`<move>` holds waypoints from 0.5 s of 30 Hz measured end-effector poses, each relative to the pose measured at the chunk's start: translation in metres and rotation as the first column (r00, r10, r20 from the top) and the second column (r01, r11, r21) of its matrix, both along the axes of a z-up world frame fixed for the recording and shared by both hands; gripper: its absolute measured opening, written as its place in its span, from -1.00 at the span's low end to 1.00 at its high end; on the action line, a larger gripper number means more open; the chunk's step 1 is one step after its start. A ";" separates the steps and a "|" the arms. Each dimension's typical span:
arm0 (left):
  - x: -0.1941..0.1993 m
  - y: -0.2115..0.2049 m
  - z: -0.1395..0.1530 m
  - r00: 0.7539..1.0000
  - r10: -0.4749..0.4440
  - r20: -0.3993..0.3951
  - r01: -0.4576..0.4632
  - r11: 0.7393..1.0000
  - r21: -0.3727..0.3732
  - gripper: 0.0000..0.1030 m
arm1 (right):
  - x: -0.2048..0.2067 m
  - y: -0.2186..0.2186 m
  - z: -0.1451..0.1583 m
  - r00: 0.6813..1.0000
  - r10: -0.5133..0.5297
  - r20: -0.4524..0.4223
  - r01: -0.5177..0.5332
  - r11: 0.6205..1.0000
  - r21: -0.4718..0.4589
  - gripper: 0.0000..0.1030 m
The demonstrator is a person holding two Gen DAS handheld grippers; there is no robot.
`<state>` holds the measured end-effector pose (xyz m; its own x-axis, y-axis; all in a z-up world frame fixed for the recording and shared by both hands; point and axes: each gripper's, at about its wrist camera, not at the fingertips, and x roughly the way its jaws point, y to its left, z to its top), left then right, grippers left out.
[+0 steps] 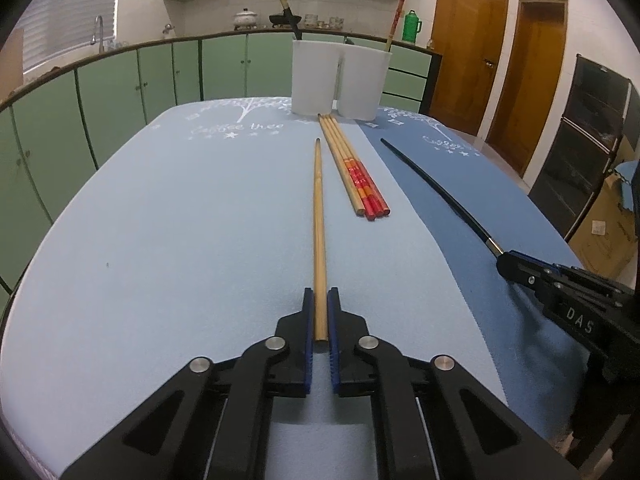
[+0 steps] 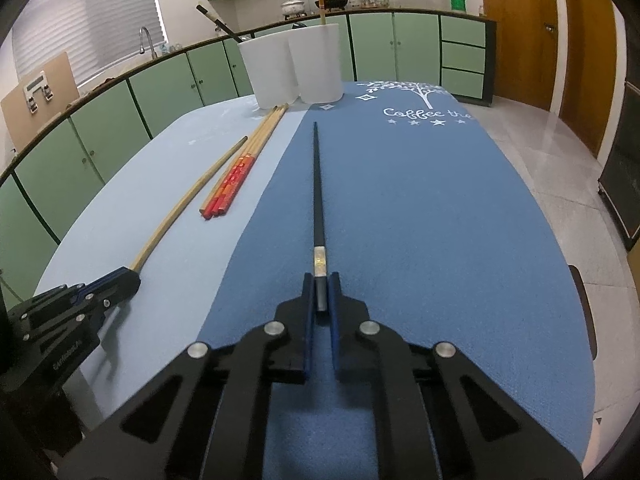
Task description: Organize utensils
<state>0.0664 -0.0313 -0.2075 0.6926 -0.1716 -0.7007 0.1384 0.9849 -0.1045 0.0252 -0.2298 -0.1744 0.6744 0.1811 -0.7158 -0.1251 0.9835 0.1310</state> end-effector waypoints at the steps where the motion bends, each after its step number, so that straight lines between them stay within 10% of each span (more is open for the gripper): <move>1: 0.001 0.001 0.001 1.000 0.001 -0.007 -0.001 1.000 -0.007 -0.88 | -0.001 0.001 0.001 1.000 0.001 0.002 -0.001 1.000 -0.005 -0.89; 15: -0.008 0.008 0.089 0.995 -0.035 0.094 0.034 0.999 0.011 -0.88 | -0.015 -0.013 0.091 0.988 0.016 0.155 -0.015 1.000 -0.006 -0.89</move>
